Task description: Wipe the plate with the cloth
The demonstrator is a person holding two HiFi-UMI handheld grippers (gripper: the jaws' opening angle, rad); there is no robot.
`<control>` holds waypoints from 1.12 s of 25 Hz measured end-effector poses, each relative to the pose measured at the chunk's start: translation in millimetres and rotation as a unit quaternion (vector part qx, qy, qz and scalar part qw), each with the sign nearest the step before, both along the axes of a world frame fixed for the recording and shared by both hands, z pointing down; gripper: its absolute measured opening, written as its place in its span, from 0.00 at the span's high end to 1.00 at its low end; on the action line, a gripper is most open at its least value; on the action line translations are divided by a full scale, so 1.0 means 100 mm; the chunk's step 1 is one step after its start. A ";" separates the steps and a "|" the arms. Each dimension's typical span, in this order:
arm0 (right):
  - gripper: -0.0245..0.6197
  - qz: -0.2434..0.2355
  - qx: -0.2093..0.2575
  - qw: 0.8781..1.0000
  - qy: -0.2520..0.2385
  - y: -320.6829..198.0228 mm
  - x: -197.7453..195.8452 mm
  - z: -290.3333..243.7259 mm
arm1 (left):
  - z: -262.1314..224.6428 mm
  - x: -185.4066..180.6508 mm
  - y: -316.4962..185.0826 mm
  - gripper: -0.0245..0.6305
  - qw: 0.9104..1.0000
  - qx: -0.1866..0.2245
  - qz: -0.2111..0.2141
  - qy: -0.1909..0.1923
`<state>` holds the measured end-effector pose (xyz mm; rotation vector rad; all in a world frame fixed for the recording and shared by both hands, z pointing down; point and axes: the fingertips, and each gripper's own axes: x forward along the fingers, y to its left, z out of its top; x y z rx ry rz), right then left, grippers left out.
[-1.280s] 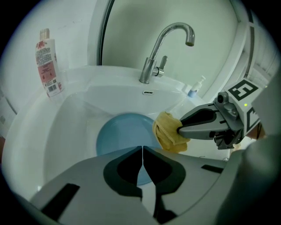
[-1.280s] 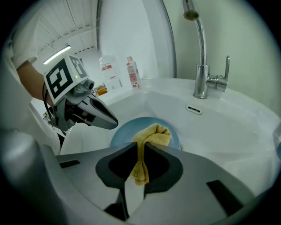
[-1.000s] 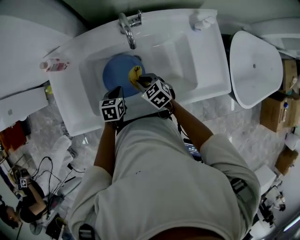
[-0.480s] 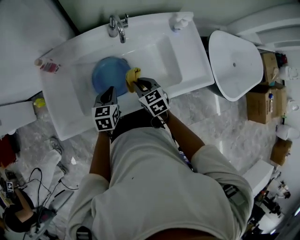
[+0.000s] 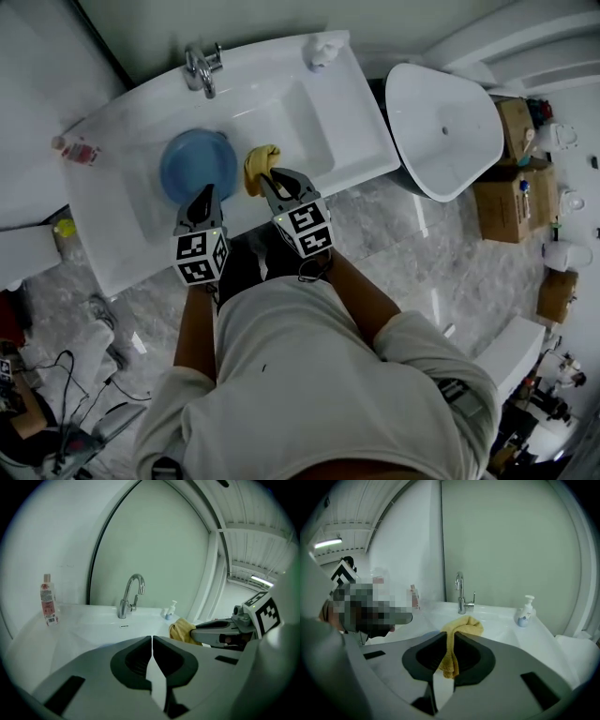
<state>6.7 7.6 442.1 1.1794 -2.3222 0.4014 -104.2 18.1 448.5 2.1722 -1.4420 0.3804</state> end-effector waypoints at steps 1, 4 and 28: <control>0.89 0.000 0.008 1.000 -0.005 -0.02 0.04 -0.07 | -0.07 0.04 -0.01 0.92 1.000 0.007 -0.004 -0.003; 0.89 -0.011 0.031 0.999 -0.014 -0.06 0.18 -0.31 | -0.31 0.17 -0.04 0.92 0.999 0.027 -0.017 -0.010; 0.89 -0.010 0.221 0.973 -0.071 -0.50 0.62 -2.04 | -2.13 0.11 -0.30 0.92 0.966 0.233 -0.112 -0.025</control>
